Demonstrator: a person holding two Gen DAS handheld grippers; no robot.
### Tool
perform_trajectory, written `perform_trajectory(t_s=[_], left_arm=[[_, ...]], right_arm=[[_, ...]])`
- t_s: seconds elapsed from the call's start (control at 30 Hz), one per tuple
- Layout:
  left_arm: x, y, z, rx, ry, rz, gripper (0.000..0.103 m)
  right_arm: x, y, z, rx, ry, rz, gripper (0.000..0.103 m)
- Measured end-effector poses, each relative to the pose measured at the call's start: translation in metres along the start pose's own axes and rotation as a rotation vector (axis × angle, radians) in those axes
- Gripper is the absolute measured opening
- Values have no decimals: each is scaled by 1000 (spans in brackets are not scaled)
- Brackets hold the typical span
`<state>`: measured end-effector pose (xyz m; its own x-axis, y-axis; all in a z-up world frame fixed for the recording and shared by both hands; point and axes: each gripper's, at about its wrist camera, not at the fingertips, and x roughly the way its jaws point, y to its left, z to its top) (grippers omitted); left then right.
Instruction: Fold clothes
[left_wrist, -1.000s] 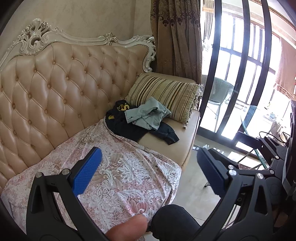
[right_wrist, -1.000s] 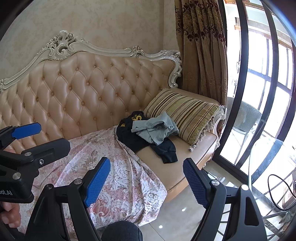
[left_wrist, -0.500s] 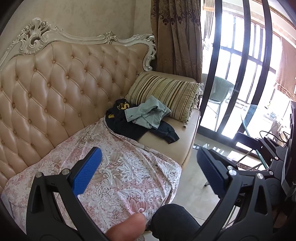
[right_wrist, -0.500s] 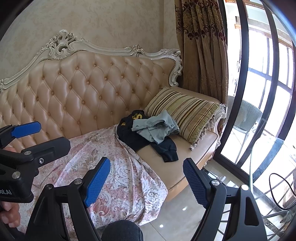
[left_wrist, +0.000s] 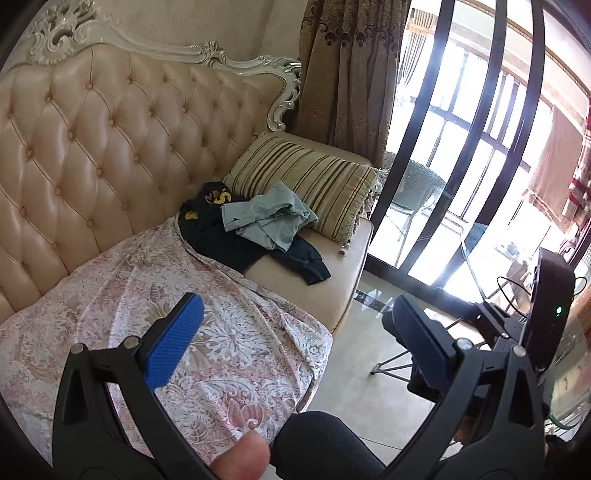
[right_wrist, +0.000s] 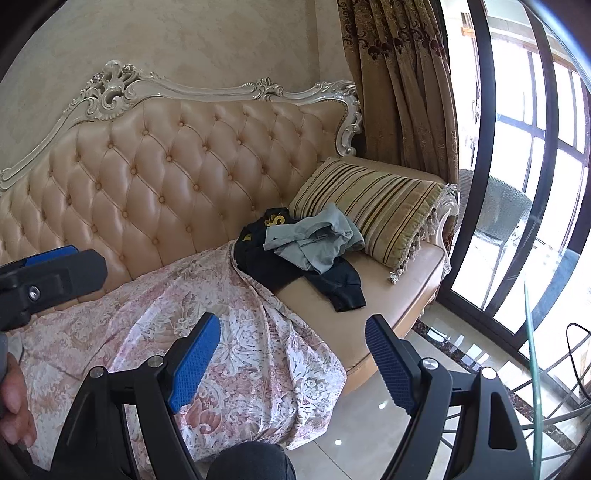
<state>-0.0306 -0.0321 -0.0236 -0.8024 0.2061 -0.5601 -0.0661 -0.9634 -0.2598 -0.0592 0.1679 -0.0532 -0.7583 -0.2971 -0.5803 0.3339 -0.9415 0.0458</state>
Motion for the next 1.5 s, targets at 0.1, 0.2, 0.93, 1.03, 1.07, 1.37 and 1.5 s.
perform_trajectory(t_s=[0.1, 0.2, 0.93, 1.03, 1.07, 1.37, 1.5], left_arm=[[24, 13, 10, 11, 24, 18, 103], [57, 21, 29, 63, 41, 37, 103], [491, 0, 98, 459, 366, 115, 42], [512, 6, 102, 433, 403, 138, 10], [513, 9, 105, 407, 408, 137, 9], [371, 32, 169, 264, 193, 103, 6], [270, 50, 197, 205, 71, 104, 6]], right_arm=[[28, -6, -1, 23, 9, 7, 82], [59, -16, 3, 84, 13, 27, 82], [137, -72, -10, 179, 29, 28, 82], [152, -81, -16, 211, 62, 31, 82], [155, -82, -19, 212, 72, 30, 82], [168, -78, -26, 260, 120, 78, 82], [164, -67, -16, 273, 106, 131, 82]])
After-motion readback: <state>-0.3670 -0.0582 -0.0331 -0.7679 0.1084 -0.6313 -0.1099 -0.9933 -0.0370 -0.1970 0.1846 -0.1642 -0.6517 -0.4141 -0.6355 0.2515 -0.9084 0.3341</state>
